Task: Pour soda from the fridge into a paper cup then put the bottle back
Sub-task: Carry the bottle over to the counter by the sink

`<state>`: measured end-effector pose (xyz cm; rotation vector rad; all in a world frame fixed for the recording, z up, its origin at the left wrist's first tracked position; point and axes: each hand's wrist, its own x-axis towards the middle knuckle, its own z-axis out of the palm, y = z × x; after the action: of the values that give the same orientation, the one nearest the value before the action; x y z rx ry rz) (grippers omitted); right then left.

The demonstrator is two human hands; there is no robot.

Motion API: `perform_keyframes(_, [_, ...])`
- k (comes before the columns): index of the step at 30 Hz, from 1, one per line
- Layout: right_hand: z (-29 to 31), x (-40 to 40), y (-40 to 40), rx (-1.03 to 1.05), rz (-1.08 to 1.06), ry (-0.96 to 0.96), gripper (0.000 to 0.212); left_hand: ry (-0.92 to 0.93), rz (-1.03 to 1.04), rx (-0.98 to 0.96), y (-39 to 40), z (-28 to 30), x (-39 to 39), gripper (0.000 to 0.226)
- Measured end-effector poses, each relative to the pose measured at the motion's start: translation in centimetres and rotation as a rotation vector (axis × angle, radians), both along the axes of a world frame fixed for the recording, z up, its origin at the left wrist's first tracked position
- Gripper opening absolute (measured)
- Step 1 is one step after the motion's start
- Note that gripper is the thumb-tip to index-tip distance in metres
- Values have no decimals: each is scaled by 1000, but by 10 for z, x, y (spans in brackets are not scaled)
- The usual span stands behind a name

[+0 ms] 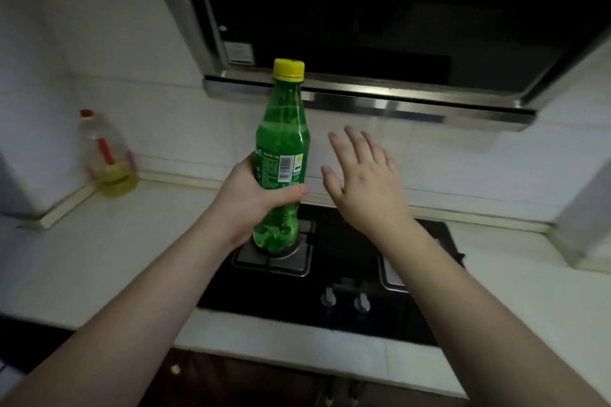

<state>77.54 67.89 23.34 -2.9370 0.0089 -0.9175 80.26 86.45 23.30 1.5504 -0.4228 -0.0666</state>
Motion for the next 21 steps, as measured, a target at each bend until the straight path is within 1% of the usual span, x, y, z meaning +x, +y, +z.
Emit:
perform_keyframes(4, [-1,-26,-31,-12,-160,-10,58,-23,-187,28,-39,2,3,63])
perform_keyframes(7, [-5,-55,-58,1,-291,-13,59,-12,-307,13,-74,-1,-4,53])
perform_keyframes(10, [-9,-89,-84,2,-415,-5,59,20,-417,-21,-112,-6,-17,54])
perform_keyframes(13, [-12,-125,-110,-3,-530,0,57,26,-533,-28,-152,-8,-37,48])
perform_keyframes(19, [-12,-204,-158,58,-709,7,61,13,-763,-7,-229,-9,-95,56])
perform_keyframes(21, [-15,-231,-174,76,-764,8,61,18,-810,-7,-253,-10,-113,60])
